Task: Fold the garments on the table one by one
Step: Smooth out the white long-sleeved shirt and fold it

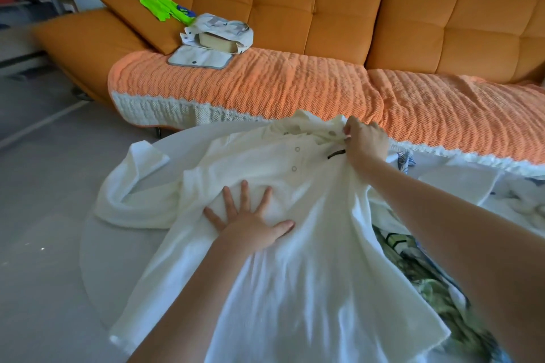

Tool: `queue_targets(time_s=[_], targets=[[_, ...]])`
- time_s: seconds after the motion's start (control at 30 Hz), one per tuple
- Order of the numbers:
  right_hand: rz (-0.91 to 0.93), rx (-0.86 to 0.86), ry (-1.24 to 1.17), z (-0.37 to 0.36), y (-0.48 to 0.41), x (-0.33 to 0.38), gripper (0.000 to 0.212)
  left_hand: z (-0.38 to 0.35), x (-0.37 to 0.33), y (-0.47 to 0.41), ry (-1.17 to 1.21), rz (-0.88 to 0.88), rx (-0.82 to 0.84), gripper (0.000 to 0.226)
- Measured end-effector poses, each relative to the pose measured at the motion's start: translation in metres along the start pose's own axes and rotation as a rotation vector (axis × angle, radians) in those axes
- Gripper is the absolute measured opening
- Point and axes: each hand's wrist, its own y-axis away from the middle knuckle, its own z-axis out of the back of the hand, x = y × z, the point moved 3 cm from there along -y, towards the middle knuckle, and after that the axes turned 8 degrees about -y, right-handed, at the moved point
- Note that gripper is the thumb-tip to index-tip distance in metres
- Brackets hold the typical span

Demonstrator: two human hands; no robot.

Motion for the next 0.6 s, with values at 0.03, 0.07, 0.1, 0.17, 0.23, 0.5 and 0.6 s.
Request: queue_targets(time_s=[0.03,0.07,0.1,0.17,0.23,0.5,0.6], targets=[[-0.008,0.041,0.009,-0.005,-0.003,0.001,0.029,0.003,-0.002,-0.007,0.008,-0.001,0.005,0.084],[-0.003,0.072,0.006,-0.007,-0.002,0.004,0.037,0.006,-0.004,-0.014,0.011,-0.006,0.016,0.086],[0.034,0.077,-0.020,-0.005,0.003,0.009,0.043,0.008,-0.006,-0.019,0.011,-0.019,0.041,0.086],[0.215,0.059,-0.117,0.002,0.024,0.026,0.049,0.016,-0.002,-0.022,0.039,-0.062,0.041,0.079],[0.353,0.232,-0.210,0.002,0.054,0.040,0.056,0.036,0.011,-0.018,0.292,-0.075,-0.147,0.057],[0.302,0.746,0.160,-0.023,0.091,-0.012,0.118,0.015,0.115,-0.008,0.213,0.055,-0.231,0.069],[0.229,0.818,0.182,-0.012,0.075,-0.029,0.122,0.011,0.132,-0.004,0.138,0.035,-0.257,0.083]])
